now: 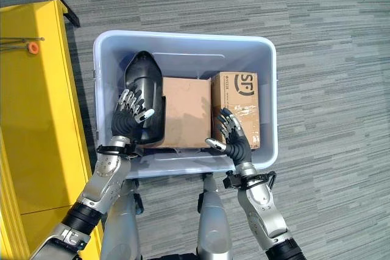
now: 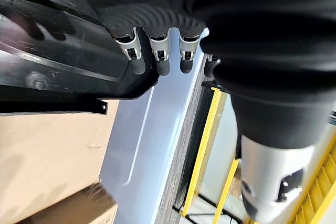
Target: Move parts from the plastic box to the shelf.
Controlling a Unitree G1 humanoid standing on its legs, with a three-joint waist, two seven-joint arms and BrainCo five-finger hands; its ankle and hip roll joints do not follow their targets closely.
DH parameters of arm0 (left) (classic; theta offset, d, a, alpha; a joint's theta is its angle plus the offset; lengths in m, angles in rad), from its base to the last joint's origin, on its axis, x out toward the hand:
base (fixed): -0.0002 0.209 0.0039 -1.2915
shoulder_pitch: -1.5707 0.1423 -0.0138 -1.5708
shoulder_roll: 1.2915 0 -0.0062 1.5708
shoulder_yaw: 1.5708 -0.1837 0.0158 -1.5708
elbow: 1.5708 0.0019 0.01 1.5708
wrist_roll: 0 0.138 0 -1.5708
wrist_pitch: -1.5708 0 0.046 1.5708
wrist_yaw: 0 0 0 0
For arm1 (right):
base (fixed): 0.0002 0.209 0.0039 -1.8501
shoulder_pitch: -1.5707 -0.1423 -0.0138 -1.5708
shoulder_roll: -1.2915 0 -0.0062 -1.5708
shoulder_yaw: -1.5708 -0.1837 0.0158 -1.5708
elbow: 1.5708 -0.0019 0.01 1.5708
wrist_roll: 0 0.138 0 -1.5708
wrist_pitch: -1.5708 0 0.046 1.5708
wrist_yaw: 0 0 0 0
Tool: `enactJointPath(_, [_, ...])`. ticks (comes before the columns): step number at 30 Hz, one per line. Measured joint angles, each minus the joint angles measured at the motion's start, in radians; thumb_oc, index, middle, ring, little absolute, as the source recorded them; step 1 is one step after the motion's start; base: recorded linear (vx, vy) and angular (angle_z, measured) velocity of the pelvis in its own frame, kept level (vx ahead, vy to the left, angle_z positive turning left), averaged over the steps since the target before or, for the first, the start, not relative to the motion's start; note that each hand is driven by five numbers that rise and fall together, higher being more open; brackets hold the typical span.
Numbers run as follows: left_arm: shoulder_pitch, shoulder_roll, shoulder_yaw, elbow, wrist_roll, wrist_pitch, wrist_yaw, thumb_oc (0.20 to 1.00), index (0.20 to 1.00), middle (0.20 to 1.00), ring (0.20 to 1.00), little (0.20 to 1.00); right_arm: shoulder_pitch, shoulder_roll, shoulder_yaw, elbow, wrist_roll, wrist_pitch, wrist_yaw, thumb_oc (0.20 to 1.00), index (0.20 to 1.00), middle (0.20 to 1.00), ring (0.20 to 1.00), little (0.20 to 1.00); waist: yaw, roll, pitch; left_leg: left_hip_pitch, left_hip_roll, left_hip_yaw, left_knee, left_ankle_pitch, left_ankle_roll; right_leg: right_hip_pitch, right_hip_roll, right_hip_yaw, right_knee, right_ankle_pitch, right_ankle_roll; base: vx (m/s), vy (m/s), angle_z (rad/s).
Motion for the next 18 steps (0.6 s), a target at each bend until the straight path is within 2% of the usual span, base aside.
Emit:
enactJointPath(5, [-0.013,0.006,0.013,0.006,0.040,-0.001,0.056,1.000,1.000,1.000,1.000,1.000,-0.013,-0.002,-0.001,-0.005,0.000,-0.013,-0.027,1.000,1.000,1.000,1.000,1.000,-0.008,0.001,0.001,-0.030,0.000,0.000,0.001,0.004,0.001,-0.032,0.001,0.004,0.005,0.002,0.001,0.00,0.000,0.00])
enactJointPath(10, [-0.039,0.035,0.019,0.005,0.142,-0.002,0.118,1.000,1.000,1.000,1.000,1.000,-0.013,-0.003,-0.003,-0.019,0.000,-0.031,-0.032,1.000,1.000,1.000,1.000,1.000,-0.016,0.001,0.001,-0.057,0.000,-0.002,0.004,0.006,0.001,-0.057,0.001,0.004,0.008,0.003,0.001,0.00,0.000,0.00])
enactJointPath(18, [-0.054,0.022,0.038,0.005,0.179,-0.018,0.162,1.000,1.000,1.000,1.000,1.000,-0.013,-0.005,-0.003,-0.021,0.000,-0.040,-0.034,1.000,1.000,1.000,1.000,1.000,-0.017,0.001,0.001,-0.065,0.001,-0.003,0.002,0.006,0.001,-0.066,0.002,0.003,0.009,0.003,0.001,0.00,0.000,0.00])
